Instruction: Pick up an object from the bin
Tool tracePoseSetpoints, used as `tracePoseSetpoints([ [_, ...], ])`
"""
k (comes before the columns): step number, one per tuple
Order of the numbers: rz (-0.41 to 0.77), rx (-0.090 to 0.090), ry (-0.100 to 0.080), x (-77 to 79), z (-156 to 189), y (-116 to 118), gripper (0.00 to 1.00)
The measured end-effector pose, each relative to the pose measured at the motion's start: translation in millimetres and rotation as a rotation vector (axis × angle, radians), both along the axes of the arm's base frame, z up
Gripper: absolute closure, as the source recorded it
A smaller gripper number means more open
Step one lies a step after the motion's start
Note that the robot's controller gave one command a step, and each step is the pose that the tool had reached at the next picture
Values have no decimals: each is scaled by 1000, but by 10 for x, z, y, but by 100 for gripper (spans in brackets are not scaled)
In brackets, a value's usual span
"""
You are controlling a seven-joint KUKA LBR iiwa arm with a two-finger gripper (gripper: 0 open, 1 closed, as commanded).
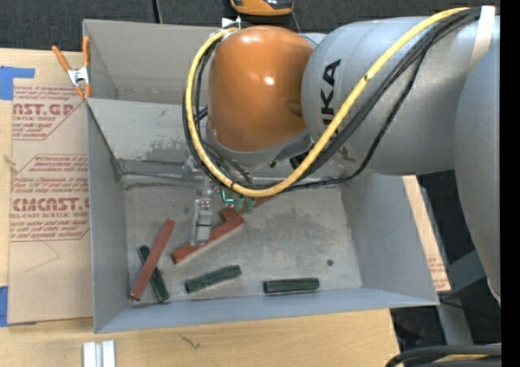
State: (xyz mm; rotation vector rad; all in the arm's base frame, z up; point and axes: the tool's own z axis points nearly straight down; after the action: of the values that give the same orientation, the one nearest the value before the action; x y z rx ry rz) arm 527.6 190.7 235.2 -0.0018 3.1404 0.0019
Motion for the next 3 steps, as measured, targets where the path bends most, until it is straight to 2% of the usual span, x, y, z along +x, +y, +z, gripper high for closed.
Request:
tracePoseSetpoints([
  [1, -18, 2, -6, 48, -542, -24, 0],
  [2, -19, 2, -4, 401, -1099, -347, 0],
  [3, -90, 1, 1, -262, -1650, -229, 100],
])
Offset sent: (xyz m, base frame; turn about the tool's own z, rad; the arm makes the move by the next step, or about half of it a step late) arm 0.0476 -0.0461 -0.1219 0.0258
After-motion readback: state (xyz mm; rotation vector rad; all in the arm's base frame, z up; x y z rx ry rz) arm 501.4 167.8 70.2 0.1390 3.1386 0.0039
